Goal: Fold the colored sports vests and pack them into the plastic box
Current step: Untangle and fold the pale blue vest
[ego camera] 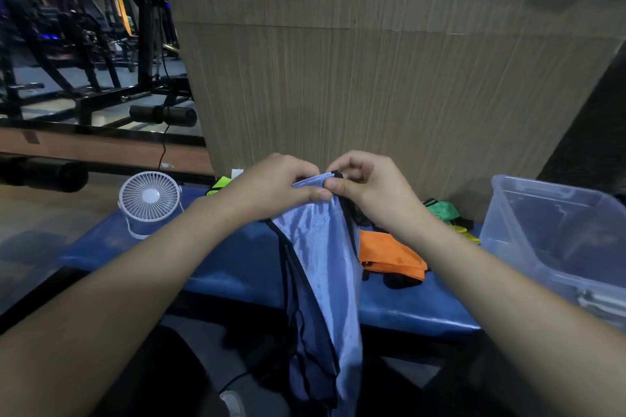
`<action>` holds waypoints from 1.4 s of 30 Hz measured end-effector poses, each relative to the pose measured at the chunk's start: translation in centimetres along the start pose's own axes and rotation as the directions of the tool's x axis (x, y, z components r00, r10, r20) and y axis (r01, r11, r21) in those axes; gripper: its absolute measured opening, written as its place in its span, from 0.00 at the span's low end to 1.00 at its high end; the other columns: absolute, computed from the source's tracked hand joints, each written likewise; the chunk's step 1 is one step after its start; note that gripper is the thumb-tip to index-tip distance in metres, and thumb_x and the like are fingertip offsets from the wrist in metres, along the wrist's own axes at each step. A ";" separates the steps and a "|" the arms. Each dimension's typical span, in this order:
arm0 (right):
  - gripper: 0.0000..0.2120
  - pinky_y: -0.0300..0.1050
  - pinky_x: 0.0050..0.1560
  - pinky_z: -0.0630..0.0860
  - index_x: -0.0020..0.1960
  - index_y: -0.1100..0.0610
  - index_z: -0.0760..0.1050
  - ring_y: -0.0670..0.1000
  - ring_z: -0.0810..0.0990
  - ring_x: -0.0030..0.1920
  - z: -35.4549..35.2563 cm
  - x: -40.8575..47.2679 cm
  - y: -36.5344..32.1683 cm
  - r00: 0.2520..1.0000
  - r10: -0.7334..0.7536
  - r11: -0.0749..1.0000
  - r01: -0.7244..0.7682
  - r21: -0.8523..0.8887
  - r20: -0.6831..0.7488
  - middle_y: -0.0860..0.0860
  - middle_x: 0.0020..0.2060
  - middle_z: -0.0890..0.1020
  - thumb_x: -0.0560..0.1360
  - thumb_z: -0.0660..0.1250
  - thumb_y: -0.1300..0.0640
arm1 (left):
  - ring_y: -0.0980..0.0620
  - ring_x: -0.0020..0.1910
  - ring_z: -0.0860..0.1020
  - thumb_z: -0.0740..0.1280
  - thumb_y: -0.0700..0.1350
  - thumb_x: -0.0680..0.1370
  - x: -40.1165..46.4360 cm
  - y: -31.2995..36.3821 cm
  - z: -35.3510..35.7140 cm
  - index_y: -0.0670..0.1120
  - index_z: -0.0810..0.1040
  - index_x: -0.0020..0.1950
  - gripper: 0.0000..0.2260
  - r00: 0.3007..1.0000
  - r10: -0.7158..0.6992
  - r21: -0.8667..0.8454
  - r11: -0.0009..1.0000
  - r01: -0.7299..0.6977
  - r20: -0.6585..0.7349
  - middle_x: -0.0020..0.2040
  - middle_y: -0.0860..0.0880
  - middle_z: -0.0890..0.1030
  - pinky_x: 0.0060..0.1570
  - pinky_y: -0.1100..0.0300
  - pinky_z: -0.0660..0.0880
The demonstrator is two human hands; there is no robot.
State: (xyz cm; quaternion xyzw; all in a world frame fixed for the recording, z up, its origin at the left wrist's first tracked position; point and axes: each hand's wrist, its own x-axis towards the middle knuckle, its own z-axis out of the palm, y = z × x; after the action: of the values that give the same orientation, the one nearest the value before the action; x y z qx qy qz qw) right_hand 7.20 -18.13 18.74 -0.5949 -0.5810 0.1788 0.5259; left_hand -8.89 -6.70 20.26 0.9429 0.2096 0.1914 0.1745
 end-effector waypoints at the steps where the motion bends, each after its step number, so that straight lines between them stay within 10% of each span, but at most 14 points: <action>1: 0.02 0.38 0.35 0.70 0.46 0.57 0.80 0.46 0.75 0.33 0.0 0.0 0.1 1.000 -0.005 1.000 0.005 -0.024 -0.009 0.61 0.36 0.82 0.76 0.73 0.61 | 0.54 0.36 0.74 0.69 0.58 0.78 0.0 0.0 0.1 0.45 0.79 0.42 0.16 1.000 0.010 0.008 1.000 -0.010 0.017 0.38 0.49 0.78 0.38 0.53 0.70; 11: 0.11 0.37 0.32 0.68 0.53 0.62 0.71 0.46 0.72 0.30 -0.1 -0.3 1.3 0.991 0.064 0.994 -0.074 0.085 0.120 0.53 0.32 0.76 0.77 0.72 0.61 | 0.51 0.44 0.78 0.67 0.47 0.81 0.1 0.4 -0.6 0.50 0.79 0.48 0.03 0.995 0.099 -0.021 0.995 -0.099 0.031 0.41 0.51 0.81 0.49 0.46 0.75; 18: 0.21 0.50 0.56 0.81 0.61 0.59 0.75 0.53 0.84 0.56 0.9 -1.9 3.9 0.904 0.124 0.979 -0.179 0.099 0.409 0.54 0.55 0.85 0.71 0.76 0.66 | 0.56 0.50 0.82 0.68 0.42 0.80 0.3 0.3 -2.7 0.52 0.82 0.50 0.06 0.991 0.100 -0.077 0.993 -0.094 0.083 0.46 0.55 0.84 0.57 0.48 0.76; 23: 0.11 0.45 0.32 0.76 0.47 0.61 0.79 0.45 0.79 0.33 1.8 -2.9 5.2 0.858 0.212 0.969 -0.122 -0.215 0.468 0.50 0.34 0.83 0.70 0.79 0.60 | 0.61 0.49 0.81 0.67 0.39 0.80 -0.1 -0.1 -4.1 0.51 0.83 0.49 0.08 0.995 0.091 -0.034 0.995 -0.090 0.030 0.44 0.58 0.84 0.56 0.58 0.75; 32: 0.28 0.50 0.53 0.65 0.30 0.48 0.57 0.54 0.68 0.47 3.1 -4.1 6.1 0.901 -0.049 0.703 0.338 -0.626 0.431 0.50 0.41 0.69 0.68 0.75 0.38 | 0.64 0.48 0.80 0.67 0.38 0.80 -1.2 -1.2 -4.7 0.53 0.83 0.48 0.10 0.991 0.108 0.048 0.992 -0.112 0.080 0.43 0.63 0.83 0.50 0.68 0.72; 38: 0.20 0.47 0.49 0.59 0.30 0.52 0.67 0.53 0.71 0.47 2.7 -4.2 6.6 0.798 -0.396 0.501 0.603 -0.621 0.455 0.45 0.35 0.75 0.71 0.71 0.44 | 0.61 0.48 0.81 0.67 0.38 0.80 -1.7 -1.9 -4.6 0.54 0.82 0.48 0.11 0.988 0.136 0.040 0.989 -0.139 0.067 0.43 0.61 0.83 0.52 0.61 0.75; 42: 0.23 0.53 0.41 0.71 0.33 0.57 0.68 0.55 0.73 0.38 3.2 -4.4 6.9 0.888 -0.061 0.858 0.280 -0.430 0.456 0.55 0.34 0.73 0.72 0.71 0.40 | 0.59 0.48 0.82 0.67 0.38 0.80 -1.8 -2.5 -5.5 0.54 0.82 0.47 0.11 0.989 0.150 -0.008 0.989 -0.150 -0.015 0.43 0.58 0.84 0.50 0.62 0.75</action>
State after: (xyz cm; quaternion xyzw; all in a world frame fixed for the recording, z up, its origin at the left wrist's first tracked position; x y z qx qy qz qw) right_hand 6.86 -19.11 9.99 -0.5980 -0.7593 0.1048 0.2341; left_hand -13.63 -4.05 23.51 0.9538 0.1386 0.2115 0.1622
